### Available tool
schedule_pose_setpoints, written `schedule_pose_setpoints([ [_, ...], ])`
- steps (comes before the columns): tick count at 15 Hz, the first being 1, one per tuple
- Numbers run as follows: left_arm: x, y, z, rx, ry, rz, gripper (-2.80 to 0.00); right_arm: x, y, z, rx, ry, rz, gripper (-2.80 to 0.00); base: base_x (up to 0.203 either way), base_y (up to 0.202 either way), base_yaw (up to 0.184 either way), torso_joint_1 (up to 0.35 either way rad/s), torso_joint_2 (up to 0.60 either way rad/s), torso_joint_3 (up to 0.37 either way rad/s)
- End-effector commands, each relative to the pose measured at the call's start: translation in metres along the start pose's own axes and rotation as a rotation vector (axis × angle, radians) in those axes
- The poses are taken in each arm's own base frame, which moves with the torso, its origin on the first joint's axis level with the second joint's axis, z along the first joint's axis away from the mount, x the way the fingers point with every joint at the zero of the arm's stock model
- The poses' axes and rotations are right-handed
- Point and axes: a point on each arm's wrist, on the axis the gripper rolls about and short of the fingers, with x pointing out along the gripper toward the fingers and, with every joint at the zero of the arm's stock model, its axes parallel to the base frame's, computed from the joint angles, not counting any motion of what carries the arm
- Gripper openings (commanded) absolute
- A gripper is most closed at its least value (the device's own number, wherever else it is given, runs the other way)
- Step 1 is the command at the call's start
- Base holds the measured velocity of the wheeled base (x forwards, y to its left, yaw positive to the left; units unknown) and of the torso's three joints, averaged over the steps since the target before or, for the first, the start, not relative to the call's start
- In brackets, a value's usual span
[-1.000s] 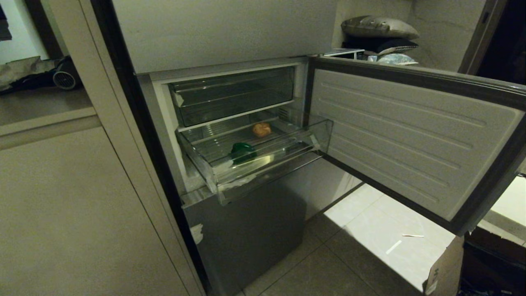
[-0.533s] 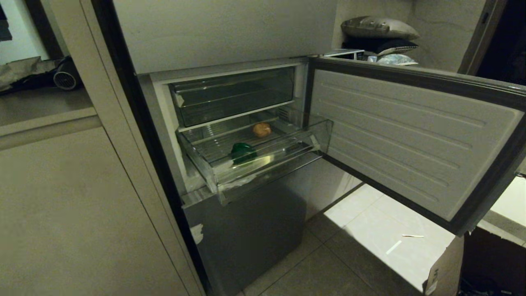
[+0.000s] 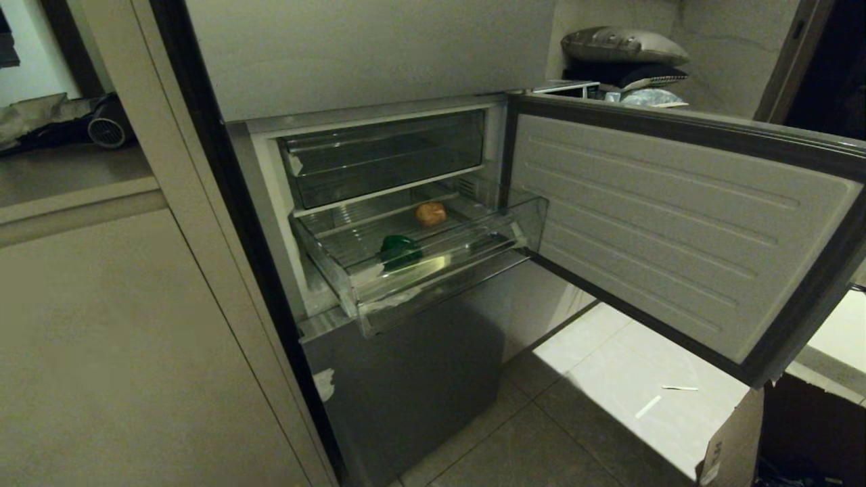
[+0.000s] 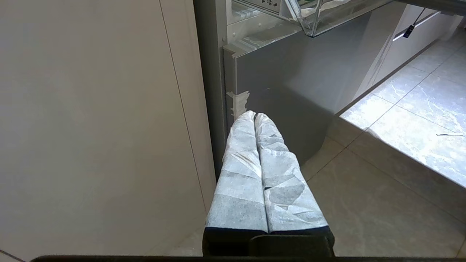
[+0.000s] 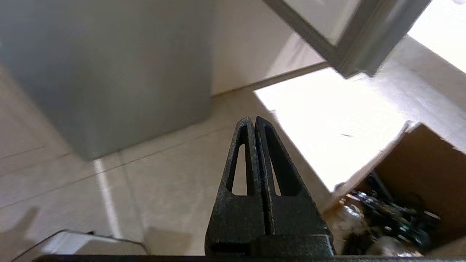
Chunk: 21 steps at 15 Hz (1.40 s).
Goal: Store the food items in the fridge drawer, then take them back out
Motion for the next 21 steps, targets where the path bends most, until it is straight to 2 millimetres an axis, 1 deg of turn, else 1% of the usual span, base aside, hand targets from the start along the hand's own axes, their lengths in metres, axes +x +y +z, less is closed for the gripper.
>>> schedule_pose_setpoints([
  [1, 0.0, 0.0, 0.0, 0.0, 0.001, 0.0, -2.8, -0.003, 0.001, -0.01, 0.005, -0.031, -0.043, -2.8, 0.0, 0.0, 0.0, 0.0, 0.0, 0.0],
  [4, 0.0, 0.0, 0.0, 0.002, 0.001, 0.0, -2.8, -0.017, 0.003, -0.014, 0.004, -0.214, -0.075, -2.8, 0.0, 0.0, 0.0, 0.0, 0.0, 0.0],
  [5, 0.0, 0.0, 0.0, -0.007, 0.001, 0.001, -2.8, -0.018, 0.003, -0.015, 0.013, -0.234, -0.081, -2.8, 0.0, 0.0, 0.0, 0.0, 0.0, 0.0],
  [8, 0.0, 0.0, 0.0, -0.009, 0.002, 0.0, -2.8, -0.018, 0.003, -0.015, 0.086, -0.23, -0.09, -2.8, 0.0, 0.0, 0.0, 0.0, 0.0, 0.0],
  [14, 0.0, 0.0, 0.0, -0.009, 0.001, 0.001, -2.8, -0.018, 0.003, -0.015, 0.099, -0.23, -0.092, -2.8, 0.001, -0.002, 0.009, 0.0, 0.0, 0.001],
  [16, 0.0, 0.0, 0.0, -0.009, 0.001, 0.001, -2.8, -0.018, 0.003, -0.015, 0.101, -0.23, -0.093, -2.8, 0.007, -0.006, 0.119, 0.0, 0.0, 0.004],
  [21, 0.0, 0.0, 0.0, -0.009, 0.001, 0.0, -2.8, -0.018, 0.003, -0.015, 0.102, -0.232, -0.092, -2.8, 0.003, -0.007, 0.176, -0.001, 0.0, 0.002],
])
